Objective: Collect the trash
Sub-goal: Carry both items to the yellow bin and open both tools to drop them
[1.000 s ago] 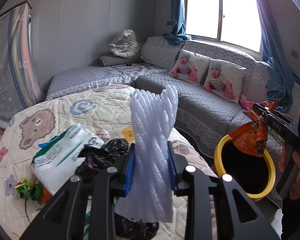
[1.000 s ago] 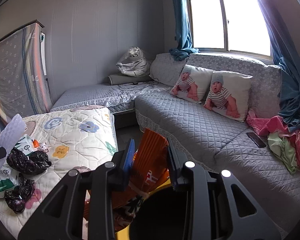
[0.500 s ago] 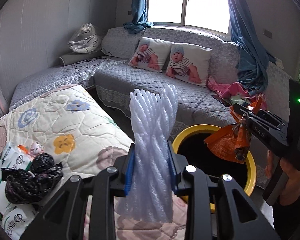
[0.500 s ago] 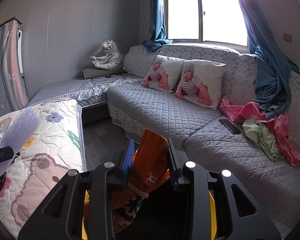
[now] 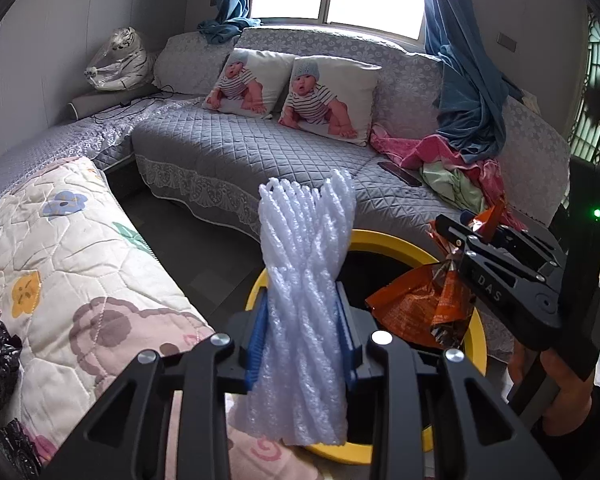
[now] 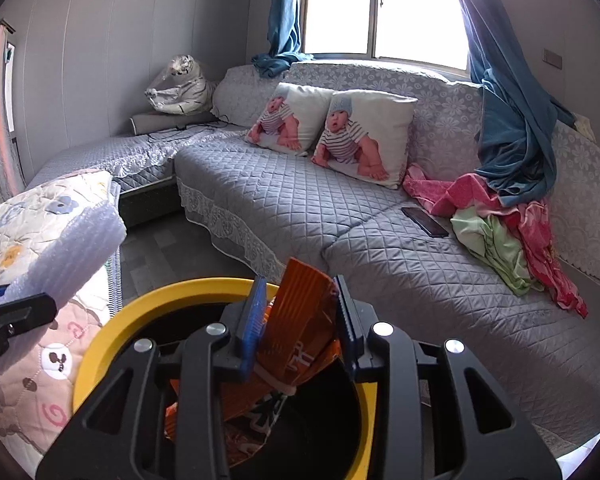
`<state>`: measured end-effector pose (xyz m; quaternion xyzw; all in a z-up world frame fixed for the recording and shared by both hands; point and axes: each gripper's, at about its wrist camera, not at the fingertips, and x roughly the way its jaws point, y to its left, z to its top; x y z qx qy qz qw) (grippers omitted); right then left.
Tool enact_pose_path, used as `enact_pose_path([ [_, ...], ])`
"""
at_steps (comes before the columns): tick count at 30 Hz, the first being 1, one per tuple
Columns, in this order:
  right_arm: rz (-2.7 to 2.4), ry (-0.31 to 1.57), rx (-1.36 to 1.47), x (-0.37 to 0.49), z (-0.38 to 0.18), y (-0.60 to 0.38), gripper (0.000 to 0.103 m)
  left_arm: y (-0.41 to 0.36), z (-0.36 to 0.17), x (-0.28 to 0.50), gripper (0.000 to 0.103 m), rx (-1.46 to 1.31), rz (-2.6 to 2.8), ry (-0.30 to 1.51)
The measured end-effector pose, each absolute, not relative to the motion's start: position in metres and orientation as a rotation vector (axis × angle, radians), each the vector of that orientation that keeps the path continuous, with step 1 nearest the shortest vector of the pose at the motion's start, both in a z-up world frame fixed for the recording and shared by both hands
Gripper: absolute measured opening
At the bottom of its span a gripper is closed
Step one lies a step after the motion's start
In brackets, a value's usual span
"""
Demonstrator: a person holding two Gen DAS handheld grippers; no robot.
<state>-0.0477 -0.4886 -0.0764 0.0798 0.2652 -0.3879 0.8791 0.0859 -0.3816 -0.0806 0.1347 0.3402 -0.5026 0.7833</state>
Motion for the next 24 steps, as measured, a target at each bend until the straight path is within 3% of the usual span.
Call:
enact_pose_path([
  [7,-0.833,0.575,0.202,-0.051,-0.084,-0.501,0.033,-0.395,-0.092,0.083,0.03,0.291,-1.11,0.762],
  [9,-0.837,0.573,0.215,-0.052,-0.085,-0.503,0.038,-0.394,-0.093,0.084,0.037,0.289,-1.103,0.758],
  [12,-0.86,0.556,0.224,-0.055,-0.083,-0.505,0.055,-0.392,-0.092,0.088,0.051,0.266,-1.093,0.769],
  [16,-0.882,0.536,0.239,-0.06,-0.078,-0.508,0.055,-0.387,-0.09,0.09,0.059,0.24,-1.085,0.774],
  [18,-0.891,0.525,0.246,-0.062,-0.074,-0.51,0.055,-0.384,-0.086,0.091,0.072,0.22,-1.084,0.758],
  [21,-0.905,0.509,0.256,-0.068,-0.07,-0.512,0.056,-0.375,-0.078,0.094,0.077,0.185,-1.069,0.731],
  [24,-0.91,0.49,0.258,-0.072,-0.066,-0.511,0.065,-0.364,-0.072,0.101,0.088,0.137,-1.056,0.73],
])
